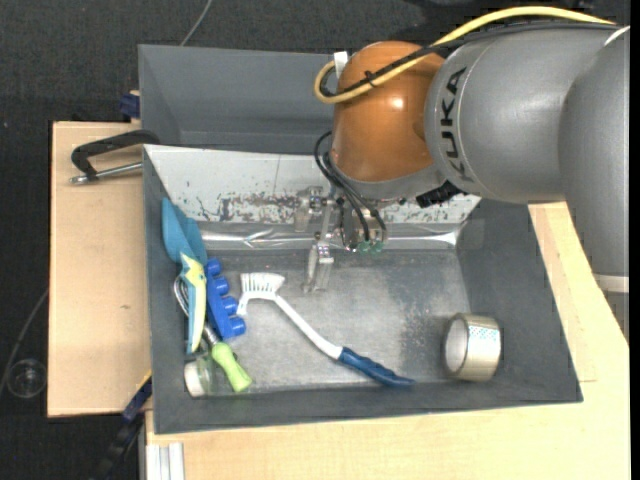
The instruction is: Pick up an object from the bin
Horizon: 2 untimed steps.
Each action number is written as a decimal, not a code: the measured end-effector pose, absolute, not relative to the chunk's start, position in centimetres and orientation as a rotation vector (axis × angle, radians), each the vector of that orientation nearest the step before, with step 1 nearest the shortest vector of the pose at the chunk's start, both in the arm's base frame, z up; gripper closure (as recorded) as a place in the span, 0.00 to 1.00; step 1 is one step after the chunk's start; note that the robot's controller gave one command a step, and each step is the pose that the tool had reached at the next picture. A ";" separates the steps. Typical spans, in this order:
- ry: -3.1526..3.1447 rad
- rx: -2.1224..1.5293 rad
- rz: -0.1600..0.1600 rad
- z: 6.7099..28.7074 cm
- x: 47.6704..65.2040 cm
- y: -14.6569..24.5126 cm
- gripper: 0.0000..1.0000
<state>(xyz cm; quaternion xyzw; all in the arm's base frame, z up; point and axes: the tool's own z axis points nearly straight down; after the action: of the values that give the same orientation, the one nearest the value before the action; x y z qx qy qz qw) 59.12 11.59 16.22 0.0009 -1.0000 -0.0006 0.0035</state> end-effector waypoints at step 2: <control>-3.137 -0.146 -0.005 9.9 58.0 14.4 0.00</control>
Offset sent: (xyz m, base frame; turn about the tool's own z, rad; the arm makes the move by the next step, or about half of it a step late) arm -0.0185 0.0381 -0.0922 0.1289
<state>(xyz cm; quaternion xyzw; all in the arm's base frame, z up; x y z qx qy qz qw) 57.98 14.39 9.93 -0.0464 -0.9989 -0.0017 0.0006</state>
